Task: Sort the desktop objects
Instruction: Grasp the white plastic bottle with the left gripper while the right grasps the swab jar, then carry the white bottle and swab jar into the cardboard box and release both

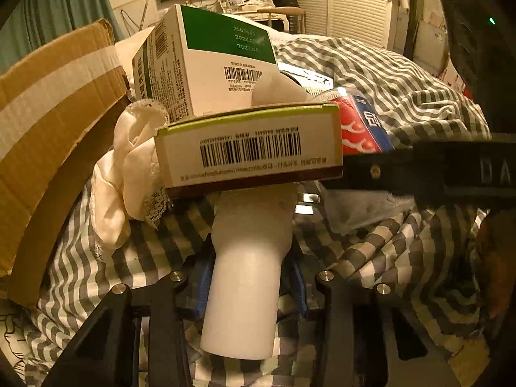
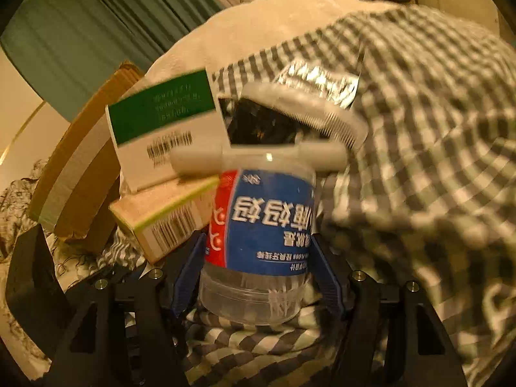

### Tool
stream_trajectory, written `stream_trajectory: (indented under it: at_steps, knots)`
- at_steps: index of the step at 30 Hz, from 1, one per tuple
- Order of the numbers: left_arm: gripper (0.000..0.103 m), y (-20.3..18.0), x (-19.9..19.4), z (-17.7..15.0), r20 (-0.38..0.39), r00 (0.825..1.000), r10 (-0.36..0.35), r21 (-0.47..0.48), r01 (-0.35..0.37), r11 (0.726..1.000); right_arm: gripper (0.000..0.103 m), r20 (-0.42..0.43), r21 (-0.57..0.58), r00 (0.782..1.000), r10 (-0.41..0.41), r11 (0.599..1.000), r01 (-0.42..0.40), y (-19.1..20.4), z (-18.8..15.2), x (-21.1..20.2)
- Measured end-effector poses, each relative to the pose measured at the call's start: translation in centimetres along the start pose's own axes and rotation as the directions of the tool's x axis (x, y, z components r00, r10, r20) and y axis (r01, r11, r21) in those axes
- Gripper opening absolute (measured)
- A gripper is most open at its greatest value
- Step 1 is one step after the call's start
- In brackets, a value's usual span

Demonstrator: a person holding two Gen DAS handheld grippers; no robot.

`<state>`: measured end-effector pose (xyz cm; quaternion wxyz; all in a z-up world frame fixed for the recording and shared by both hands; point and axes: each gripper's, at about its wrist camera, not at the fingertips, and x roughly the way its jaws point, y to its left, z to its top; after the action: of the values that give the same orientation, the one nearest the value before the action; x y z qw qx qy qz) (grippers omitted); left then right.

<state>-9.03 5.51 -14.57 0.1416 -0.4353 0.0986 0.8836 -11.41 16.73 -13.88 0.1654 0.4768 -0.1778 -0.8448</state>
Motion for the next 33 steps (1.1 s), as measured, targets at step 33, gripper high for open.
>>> stream_trajectory:
  at_steps: [33]
  knots:
    - [0.041,11.1,-21.9,3.9,0.404,0.906,0.129,-0.324,0.010,0.946,0.062,0.381,-0.274,0.914,-0.141,0.927,0.257,17.2,-2.8,-18.3]
